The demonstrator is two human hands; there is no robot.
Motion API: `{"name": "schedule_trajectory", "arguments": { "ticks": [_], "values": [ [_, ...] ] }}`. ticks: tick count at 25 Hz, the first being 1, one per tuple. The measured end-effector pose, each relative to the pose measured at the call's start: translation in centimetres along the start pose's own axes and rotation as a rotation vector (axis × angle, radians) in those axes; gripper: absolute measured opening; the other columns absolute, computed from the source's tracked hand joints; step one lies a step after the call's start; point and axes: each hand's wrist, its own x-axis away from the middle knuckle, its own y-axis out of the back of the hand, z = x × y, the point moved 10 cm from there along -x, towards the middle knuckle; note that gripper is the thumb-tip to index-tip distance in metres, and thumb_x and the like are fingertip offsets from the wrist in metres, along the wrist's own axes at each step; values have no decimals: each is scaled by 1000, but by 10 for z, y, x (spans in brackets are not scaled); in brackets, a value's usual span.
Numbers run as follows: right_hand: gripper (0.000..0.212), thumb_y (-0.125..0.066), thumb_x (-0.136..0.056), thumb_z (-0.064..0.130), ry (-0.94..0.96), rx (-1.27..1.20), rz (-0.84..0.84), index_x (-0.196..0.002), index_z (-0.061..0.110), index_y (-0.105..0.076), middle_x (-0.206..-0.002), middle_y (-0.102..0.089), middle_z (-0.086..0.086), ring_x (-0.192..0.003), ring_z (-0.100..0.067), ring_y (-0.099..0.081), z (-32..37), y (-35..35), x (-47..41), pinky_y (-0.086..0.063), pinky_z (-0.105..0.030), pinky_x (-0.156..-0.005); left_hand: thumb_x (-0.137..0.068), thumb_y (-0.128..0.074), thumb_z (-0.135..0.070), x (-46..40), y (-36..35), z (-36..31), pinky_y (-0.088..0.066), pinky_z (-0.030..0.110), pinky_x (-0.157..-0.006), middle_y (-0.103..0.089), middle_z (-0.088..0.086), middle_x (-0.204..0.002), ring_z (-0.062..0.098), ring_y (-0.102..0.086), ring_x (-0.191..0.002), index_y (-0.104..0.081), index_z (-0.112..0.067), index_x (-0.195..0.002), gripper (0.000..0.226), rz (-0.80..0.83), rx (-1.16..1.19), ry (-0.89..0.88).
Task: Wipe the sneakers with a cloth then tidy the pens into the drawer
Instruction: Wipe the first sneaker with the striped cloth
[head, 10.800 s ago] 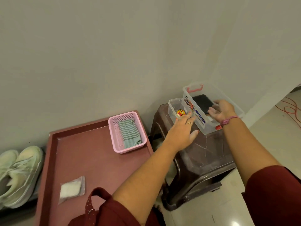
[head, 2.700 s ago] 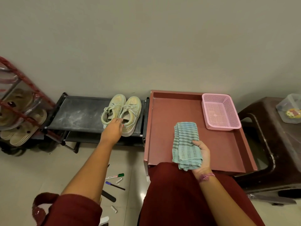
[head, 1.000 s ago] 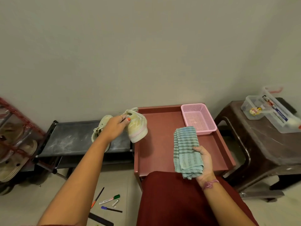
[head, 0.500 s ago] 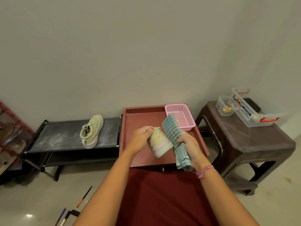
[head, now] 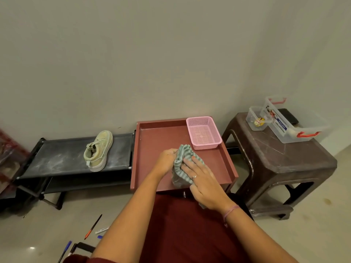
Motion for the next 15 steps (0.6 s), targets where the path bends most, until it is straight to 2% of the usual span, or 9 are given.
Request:
{"name": "schedule_trajectory", "arguments": {
  "ticks": [2, 3, 6, 7, 8, 10, 12, 14, 15],
  "values": [
    [65, -24, -82, 26, -60, -167, -58, -146, 24, -34, -155, -24, 12, -145, -3, -9, -8, 9, -15, -12, -37, -120, -99, -49, -17, -5, 2, -5, -40, 13, -48, -62, -8, -57, 3, -53, -51, -66, -5, -88, 24, -9, 24, -10],
    [58, -25, -88, 25, -149, -320, -82, -144, 23, -38, -152, -29, 12, -143, -3, -18, -19, 12, -23, -16, -36, -120, -99, -47, -14, -6, 2, -8, -37, 12, -43, -57, -9, -51, 5, -49, -48, -62, -11, -79, 26, -11, 23, -20],
    [43, -35, -98, 30, -449, -896, -41, -138, 21, -48, -142, -47, 8, -132, -4, -40, -46, 6, -33, -27, -37, -116, -99, -47, -13, -6, 5, -5, -35, 12, -42, -49, -9, -52, 4, -44, -47, -53, -17, -67, 33, -30, 23, -27],
    [47, -35, -97, 37, -473, -899, 2, -140, 24, -45, -144, -45, 9, -134, -4, -38, -44, 4, -33, -24, -39, -118, -99, -48, -13, -7, 8, -3, -35, 11, -43, -51, -9, -54, 1, -45, -46, -56, -16, -69, 31, -45, 27, -26],
    [52, -30, -95, 40, -436, -754, 49, -144, 28, -38, -150, -36, 13, -139, -3, -29, -37, 4, -34, -17, -42, -120, -99, -48, -12, -9, 12, 0, -36, 11, -43, -54, -7, -58, 0, -47, -47, -60, -14, -74, 28, -63, 24, -22],
    [63, -18, -86, 34, -243, -232, 90, -149, 30, -25, -156, -18, 17, -145, -6, -10, -11, -1, -37, 3, -47, -119, -97, -46, -7, -12, 21, 3, -40, 12, -46, -61, -5, -65, 3, -52, -53, -65, -12, -83, 24, -89, 14, 0],
    [70, -19, -79, 33, -60, 115, 9, -149, 26, -27, -157, -18, 11, -146, -14, -8, 7, -2, -36, 1, -49, -117, -96, -43, -5, -14, 24, 4, -41, 13, -46, -63, -8, -61, 0, -53, -49, -64, -15, -78, 30, -71, 23, 14],
    [64, -27, -82, 29, 1, 2, -58, -145, 25, -36, -154, -29, 8, -144, -14, -19, 2, 5, -41, -11, -45, -119, -98, -43, -5, -12, 19, 4, -38, 14, -41, -56, -12, -48, 1, -48, -41, -57, -15, -69, 34, -32, 68, 5],
    [57, -30, -86, 28, -72, -212, -72, -142, 26, -42, -150, -36, 9, -141, -10, -27, -15, 10, -44, -17, -41, -119, -99, -44, -7, -11, 17, 3, -36, 15, -40, -52, -12, -44, 3, -45, -40, -54, -15, -67, 34, -28, 98, 3]
  ]
}}
